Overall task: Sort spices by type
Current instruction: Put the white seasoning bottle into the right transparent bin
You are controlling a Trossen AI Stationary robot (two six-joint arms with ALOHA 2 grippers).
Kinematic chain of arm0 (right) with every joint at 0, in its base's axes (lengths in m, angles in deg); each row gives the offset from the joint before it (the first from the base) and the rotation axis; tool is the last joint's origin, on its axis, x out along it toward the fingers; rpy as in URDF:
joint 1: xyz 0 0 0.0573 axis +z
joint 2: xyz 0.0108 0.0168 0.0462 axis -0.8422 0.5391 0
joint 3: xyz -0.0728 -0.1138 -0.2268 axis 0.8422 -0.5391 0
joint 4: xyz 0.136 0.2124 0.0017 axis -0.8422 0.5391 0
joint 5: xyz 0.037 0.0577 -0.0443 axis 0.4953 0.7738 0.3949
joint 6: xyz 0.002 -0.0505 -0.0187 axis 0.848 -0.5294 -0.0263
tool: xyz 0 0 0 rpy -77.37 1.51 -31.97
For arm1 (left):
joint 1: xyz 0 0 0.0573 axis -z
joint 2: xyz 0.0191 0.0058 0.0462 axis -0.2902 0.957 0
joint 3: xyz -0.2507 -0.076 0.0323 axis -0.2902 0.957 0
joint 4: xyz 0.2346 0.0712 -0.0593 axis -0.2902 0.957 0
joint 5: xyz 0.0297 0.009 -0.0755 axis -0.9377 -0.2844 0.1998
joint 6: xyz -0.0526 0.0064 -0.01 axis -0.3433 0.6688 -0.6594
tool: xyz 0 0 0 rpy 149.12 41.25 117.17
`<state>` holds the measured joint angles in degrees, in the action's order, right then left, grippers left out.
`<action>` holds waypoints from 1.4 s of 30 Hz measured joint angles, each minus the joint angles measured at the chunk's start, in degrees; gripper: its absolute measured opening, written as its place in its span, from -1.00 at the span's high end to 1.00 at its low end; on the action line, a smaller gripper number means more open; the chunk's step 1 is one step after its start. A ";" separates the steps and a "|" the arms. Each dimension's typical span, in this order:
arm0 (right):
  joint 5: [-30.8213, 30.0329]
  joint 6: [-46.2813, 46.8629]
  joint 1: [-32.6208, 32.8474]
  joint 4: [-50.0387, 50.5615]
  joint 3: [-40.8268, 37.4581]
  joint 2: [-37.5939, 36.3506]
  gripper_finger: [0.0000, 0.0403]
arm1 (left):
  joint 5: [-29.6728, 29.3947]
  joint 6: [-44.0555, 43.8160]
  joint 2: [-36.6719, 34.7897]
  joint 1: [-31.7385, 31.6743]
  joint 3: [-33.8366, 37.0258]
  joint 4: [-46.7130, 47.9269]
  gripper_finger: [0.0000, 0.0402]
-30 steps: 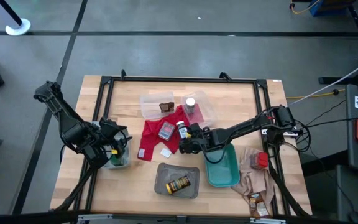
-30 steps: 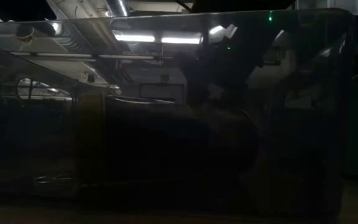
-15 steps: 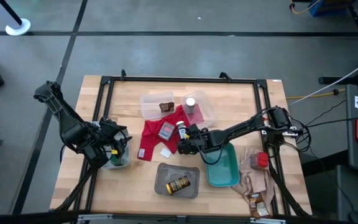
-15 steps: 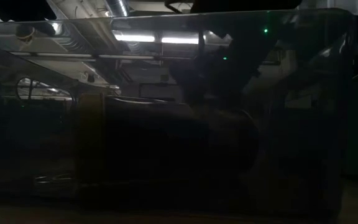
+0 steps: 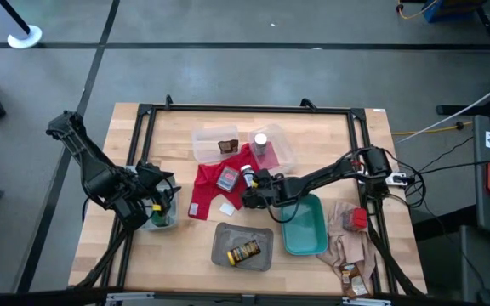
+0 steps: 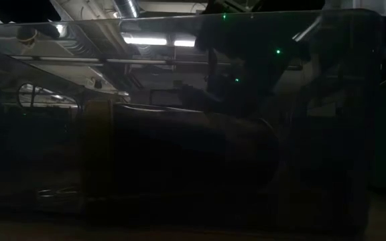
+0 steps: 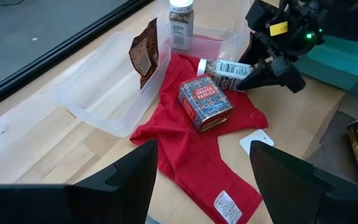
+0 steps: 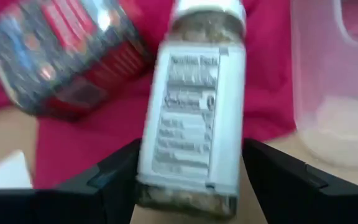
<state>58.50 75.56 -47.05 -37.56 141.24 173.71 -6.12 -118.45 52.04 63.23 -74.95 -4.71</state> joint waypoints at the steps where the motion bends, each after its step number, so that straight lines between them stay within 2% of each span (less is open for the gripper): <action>1: -0.16 0.00 0.00 0.06 0.09 0.11 -0.33 | 0.02 0.00 0.02 -0.01 0.00 -0.02 -0.19; 9: -1.06 -0.18 0.13 0.53 -0.01 0.21 -0.01 | 0.02 0.00 0.02 -0.01 0.00 -0.02 -0.19; 14: -0.93 -0.70 0.19 0.55 -0.01 0.21 -0.01 | 0.00 0.00 0.02 0.00 0.00 -0.02 -0.19; 19: 1.75 -2.15 0.14 0.79 -0.01 -0.50 -0.01 | 0.00 -0.02 0.02 0.01 0.00 -0.04 -0.19; 36: 7.62 -8.85 0.20 5.73 -0.01 -7.49 -0.02 | -0.93 0.17 0.02 0.01 0.00 -1.51 -0.19; 42: 8.92 -11.71 0.20 4.84 -0.01 -10.09 -0.02 | -3.61 7.88 0.13 -0.02 0.00 -9.12 -0.19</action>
<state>67.42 63.85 -46.85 -32.72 141.22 163.62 -9.73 -110.57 52.17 63.22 -74.95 -13.82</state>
